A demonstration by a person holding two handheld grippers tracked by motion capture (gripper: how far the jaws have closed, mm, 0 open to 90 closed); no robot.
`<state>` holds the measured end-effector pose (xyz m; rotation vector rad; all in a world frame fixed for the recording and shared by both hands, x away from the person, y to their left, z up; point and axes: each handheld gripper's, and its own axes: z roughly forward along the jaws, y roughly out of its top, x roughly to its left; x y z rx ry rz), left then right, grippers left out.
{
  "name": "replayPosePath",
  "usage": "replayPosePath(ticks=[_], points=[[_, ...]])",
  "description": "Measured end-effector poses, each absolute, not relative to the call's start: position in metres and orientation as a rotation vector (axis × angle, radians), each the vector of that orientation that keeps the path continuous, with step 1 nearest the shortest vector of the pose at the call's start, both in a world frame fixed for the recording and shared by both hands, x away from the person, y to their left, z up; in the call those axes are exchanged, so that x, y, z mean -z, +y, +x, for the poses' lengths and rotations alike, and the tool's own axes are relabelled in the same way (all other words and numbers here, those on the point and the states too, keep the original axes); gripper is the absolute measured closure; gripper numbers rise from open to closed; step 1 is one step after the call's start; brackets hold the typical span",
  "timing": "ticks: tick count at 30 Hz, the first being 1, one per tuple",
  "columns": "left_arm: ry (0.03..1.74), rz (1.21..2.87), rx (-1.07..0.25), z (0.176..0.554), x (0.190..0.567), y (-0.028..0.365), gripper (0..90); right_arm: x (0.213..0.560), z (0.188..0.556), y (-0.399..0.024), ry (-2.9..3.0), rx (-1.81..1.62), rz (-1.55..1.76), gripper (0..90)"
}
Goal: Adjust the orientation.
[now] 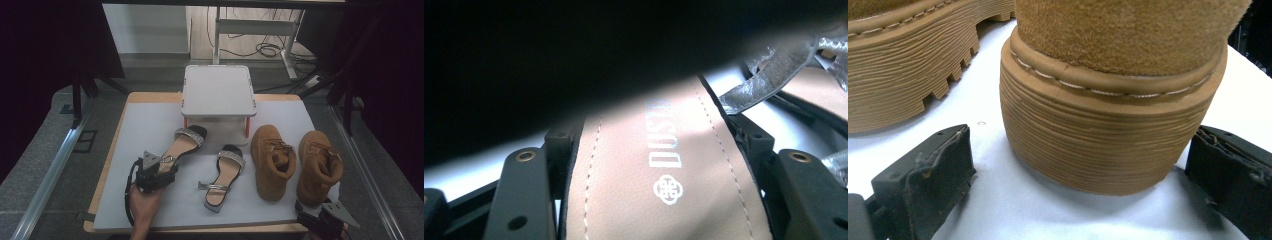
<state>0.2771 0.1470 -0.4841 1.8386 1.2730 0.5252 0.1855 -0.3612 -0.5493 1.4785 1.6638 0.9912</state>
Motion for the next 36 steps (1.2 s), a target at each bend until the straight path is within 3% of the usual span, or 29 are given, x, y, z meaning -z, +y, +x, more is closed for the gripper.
replayPosePath(ticks=[36], points=[[1.334, 1.815, -0.583, 0.346, 0.492, 0.075, 38.2, 0.550, 0.185, -0.362, 1.661, -0.996, 1.471, 0.0]])
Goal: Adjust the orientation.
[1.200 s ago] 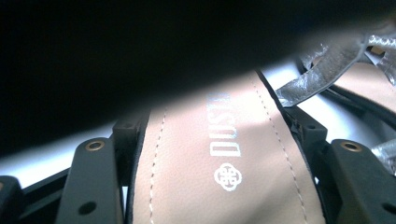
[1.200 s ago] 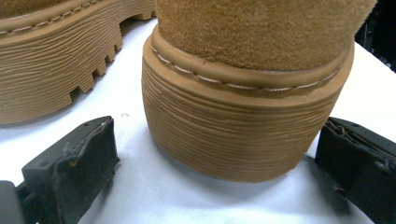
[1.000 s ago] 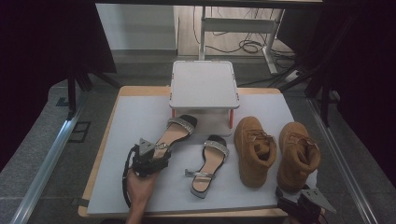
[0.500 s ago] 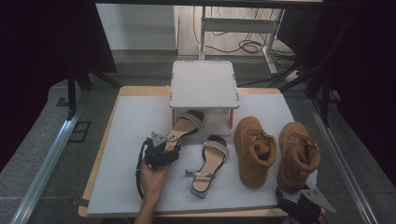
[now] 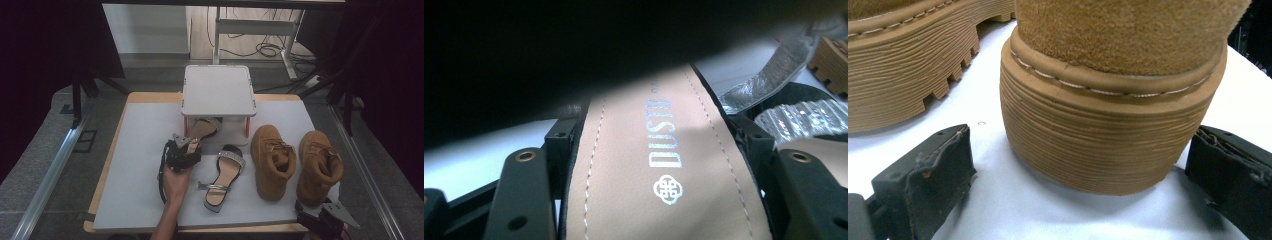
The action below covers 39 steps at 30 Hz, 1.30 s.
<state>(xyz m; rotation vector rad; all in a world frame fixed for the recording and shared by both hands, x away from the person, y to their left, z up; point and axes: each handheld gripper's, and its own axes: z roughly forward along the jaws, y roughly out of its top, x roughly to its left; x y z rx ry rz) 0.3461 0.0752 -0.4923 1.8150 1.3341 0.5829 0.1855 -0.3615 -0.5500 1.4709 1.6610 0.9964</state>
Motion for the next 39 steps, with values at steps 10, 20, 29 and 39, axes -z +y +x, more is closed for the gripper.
replayPosePath(ticks=[10, 20, 29, 39], points=[[1.384, 1.806, -0.626, 0.364, 0.495, 0.062, 38.2, 0.550, 0.185, -0.362, 1.661, -0.997, 1.471, 0.0], [1.443, 1.805, -0.647, 0.382, 0.499, 0.053, 38.2, 0.550, 0.185, -0.362, 1.660, -0.998, 1.470, 0.0], [1.507, 1.792, -0.675, 0.391, 0.506, 0.048, 38.2, 0.550, 0.185, -0.362, 1.660, -0.998, 1.470, 0.0], [1.545, 1.796, -0.686, 0.401, 0.510, 0.045, 38.2, 0.550, 0.185, -0.362, 1.661, -0.997, 1.470, 0.0]])
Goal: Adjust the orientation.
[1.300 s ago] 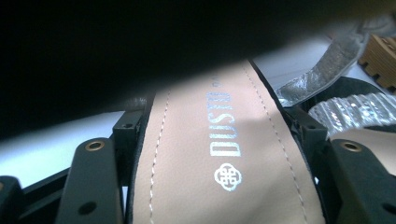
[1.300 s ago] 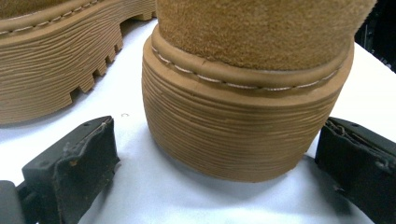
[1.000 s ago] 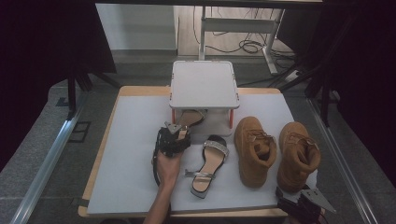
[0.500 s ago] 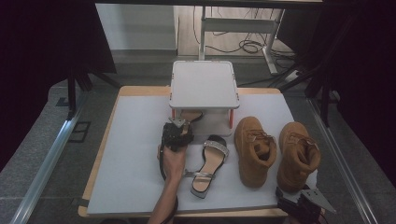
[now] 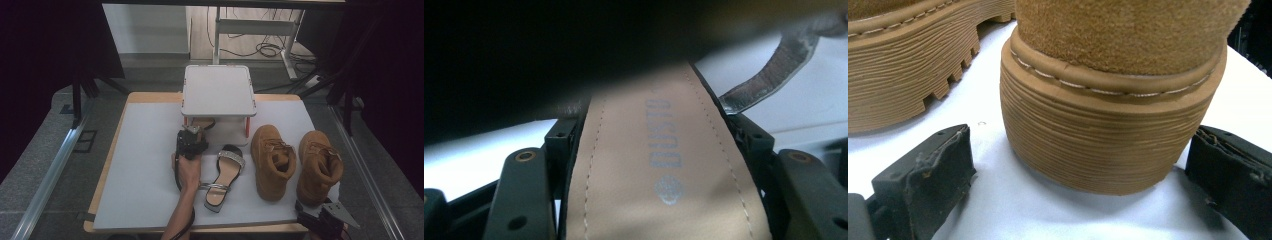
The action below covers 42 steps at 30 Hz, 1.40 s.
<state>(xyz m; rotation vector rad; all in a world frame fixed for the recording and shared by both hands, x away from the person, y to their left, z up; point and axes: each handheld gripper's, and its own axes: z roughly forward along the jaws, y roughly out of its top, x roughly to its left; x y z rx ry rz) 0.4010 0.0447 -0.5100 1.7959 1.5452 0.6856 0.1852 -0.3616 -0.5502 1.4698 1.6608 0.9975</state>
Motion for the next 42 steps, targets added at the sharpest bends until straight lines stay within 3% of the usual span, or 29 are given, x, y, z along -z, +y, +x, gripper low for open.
replayPosePath(ticks=[12, 15, 19, 36, 42], points=[[1.525, 1.793, -0.635, 0.410, 0.511, 0.048, 36.9, 0.550, 0.185, -0.362, 1.661, -0.998, 1.470, 0.0], [1.506, 1.797, -0.606, 0.408, 0.510, 0.051, 29.6, 0.550, 0.185, -0.362, 1.661, -0.998, 1.470, 0.0], [1.477, 1.800, -0.603, 0.401, 0.507, 0.056, 26.8, 0.550, 0.185, -0.362, 1.661, -0.997, 1.469, 0.0], [1.343, 1.840, -0.558, 0.362, 0.495, 0.078, 29.0, 0.550, 0.185, -0.362, 1.660, -0.998, 1.470, 0.0], [1.323, 1.831, -0.506, 0.349, 0.496, 0.097, 34.2, 0.550, 0.185, -0.362, 1.659, -0.997, 1.470, 0.0]])
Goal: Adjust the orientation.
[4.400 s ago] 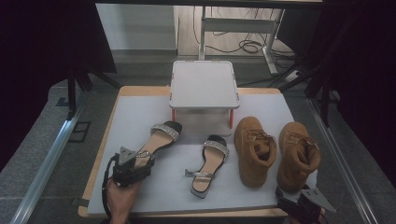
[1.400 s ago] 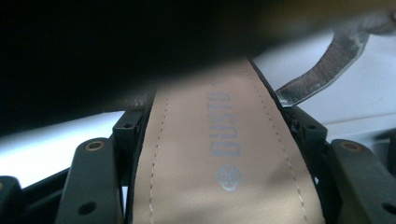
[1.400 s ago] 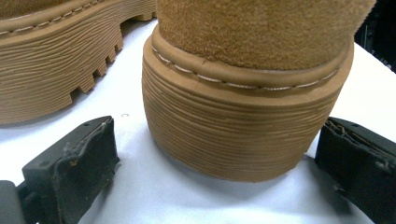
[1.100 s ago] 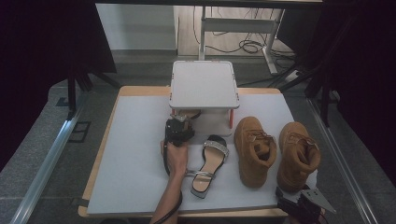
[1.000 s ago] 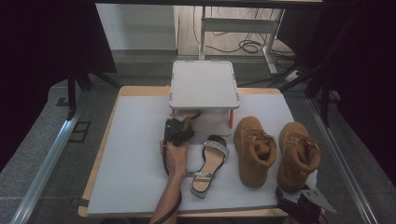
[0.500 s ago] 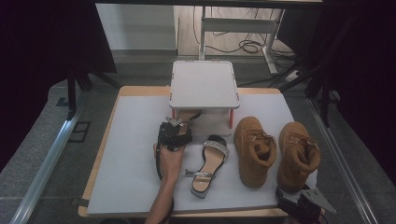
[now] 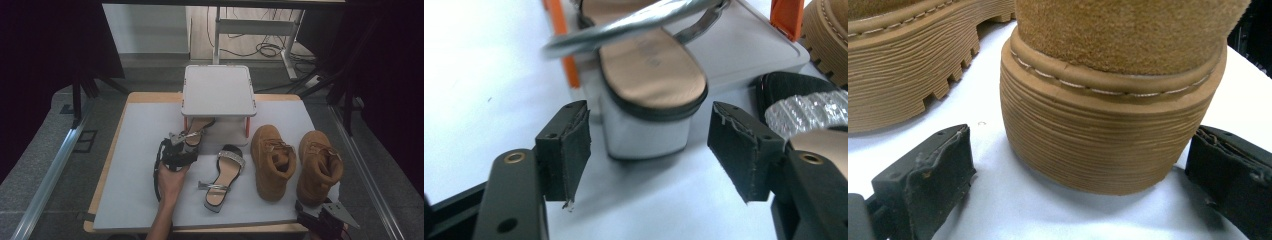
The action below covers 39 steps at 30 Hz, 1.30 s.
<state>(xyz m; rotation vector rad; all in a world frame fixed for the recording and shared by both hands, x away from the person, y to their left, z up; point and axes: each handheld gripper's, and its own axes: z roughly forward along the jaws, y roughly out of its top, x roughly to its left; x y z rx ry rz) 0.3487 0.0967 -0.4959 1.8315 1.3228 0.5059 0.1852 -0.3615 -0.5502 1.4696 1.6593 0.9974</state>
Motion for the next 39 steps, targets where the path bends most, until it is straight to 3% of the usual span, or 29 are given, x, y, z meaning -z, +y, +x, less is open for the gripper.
replayPosePath(ticks=[4, 12, 16, 39], points=[[1.292, 1.850, -0.497, 0.337, 0.496, 0.109, 44.7, 0.550, 0.185, -0.361, 1.658, -0.998, 1.470, 0.0], [1.223, 1.891, -0.473, 0.332, 0.500, 0.111, 79.2, 0.550, 0.185, -0.361, 1.658, -0.998, 1.470, 0.0], [1.194, 1.900, -0.464, 0.333, 0.500, 0.106, 88.1, 0.550, 0.185, -0.361, 1.658, -0.998, 1.470, 0.0], [1.132, 1.957, -0.473, 0.355, 0.500, 0.068, 89.4, 0.550, 0.185, -0.361, 1.658, -0.998, 1.470, 0.0]])
